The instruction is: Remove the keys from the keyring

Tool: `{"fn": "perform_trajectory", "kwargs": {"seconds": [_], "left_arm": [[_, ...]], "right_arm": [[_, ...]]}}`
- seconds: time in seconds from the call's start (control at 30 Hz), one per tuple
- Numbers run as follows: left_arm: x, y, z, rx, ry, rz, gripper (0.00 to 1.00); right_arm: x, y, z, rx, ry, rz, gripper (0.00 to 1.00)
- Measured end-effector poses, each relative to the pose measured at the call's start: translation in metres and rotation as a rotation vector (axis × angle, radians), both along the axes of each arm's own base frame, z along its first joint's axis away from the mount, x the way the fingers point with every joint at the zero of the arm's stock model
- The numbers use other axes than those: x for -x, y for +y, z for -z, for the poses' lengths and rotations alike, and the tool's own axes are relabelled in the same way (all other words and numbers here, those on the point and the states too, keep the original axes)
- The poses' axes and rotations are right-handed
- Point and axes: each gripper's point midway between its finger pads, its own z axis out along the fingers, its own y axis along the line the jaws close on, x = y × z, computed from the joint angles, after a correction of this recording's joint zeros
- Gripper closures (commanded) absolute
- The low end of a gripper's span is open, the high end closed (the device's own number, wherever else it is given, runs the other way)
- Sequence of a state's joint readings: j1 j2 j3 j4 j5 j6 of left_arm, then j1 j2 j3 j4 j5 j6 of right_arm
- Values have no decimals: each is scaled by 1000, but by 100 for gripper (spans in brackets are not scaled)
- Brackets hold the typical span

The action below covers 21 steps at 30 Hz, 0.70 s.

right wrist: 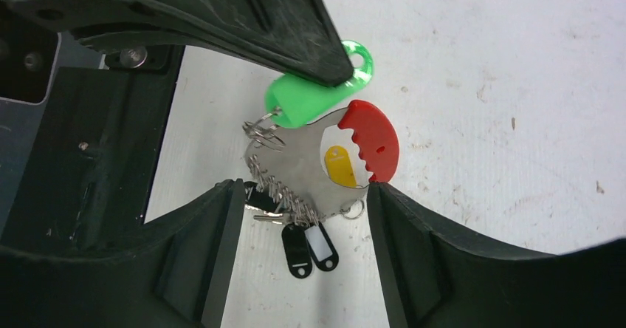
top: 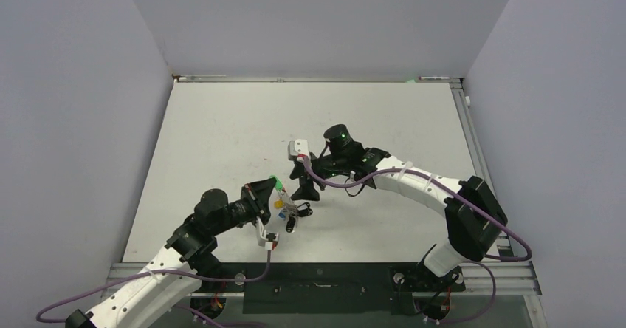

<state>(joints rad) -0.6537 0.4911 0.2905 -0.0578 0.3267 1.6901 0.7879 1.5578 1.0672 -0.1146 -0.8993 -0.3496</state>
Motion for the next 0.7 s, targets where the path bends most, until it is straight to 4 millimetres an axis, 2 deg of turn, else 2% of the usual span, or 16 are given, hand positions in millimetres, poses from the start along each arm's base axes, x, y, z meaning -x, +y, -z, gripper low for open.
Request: {"fn": "perform_trajectory", "kwargs": {"seconds": [0.3,0.5,0.7], "left_arm": [[2,0,3,-9,10,16,100],[4,0,6,-18,16,23,100],[6,0,8,-22,25,30,100]], "right_arm": [[27,9,-4,9,-63,-144,43],[27,15,-12,-11,-92,-186,47],[32,18,-1,6,-88,-219,49]]}}
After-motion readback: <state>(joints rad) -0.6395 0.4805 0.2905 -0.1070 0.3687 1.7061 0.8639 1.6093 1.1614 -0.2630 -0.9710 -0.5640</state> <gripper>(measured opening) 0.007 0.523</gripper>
